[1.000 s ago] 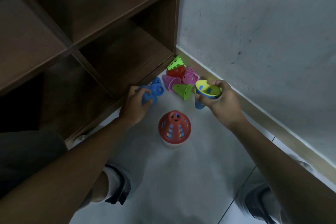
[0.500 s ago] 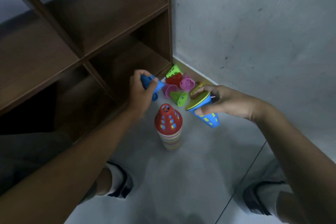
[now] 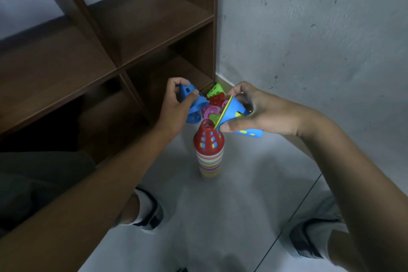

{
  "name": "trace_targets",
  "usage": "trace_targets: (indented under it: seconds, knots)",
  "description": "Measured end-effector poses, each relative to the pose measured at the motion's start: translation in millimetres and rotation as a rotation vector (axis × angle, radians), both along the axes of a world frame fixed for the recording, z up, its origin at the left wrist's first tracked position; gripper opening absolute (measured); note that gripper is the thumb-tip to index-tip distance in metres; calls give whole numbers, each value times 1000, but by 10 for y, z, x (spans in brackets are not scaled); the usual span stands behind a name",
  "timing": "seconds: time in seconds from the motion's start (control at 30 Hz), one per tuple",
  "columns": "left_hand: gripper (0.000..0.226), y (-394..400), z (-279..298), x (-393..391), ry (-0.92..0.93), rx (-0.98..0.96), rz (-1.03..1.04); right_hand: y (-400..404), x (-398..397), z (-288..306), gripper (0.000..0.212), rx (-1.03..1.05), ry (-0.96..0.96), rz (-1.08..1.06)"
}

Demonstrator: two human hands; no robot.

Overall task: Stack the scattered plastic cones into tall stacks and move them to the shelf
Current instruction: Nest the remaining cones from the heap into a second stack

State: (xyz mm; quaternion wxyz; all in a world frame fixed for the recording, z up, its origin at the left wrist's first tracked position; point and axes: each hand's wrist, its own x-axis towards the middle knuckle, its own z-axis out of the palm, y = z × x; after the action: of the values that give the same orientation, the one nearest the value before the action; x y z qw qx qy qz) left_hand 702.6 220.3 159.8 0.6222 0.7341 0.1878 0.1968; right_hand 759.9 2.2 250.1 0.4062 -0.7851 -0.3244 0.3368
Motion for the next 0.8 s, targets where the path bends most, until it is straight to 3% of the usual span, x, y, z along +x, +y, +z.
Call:
trace_targets:
  seconds: [0.27, 0.47, 0.67, 0.8]
  knots:
    - [46, 66, 424, -136, -50, -118, -98, 200, -124, 70, 53, -90, -139, 25]
    - [45, 208, 584, -179, -48, -158, -51, 326, -178, 103, 44, -176, -324, 131]
    - [44, 264, 650, -220, -33, -210, -53, 412, -208, -2, 59, -234, -416, 62]
    - [42, 240, 643, -232, -36, -213, -66, 489, -347, -163, 54, -226, -485, 56]
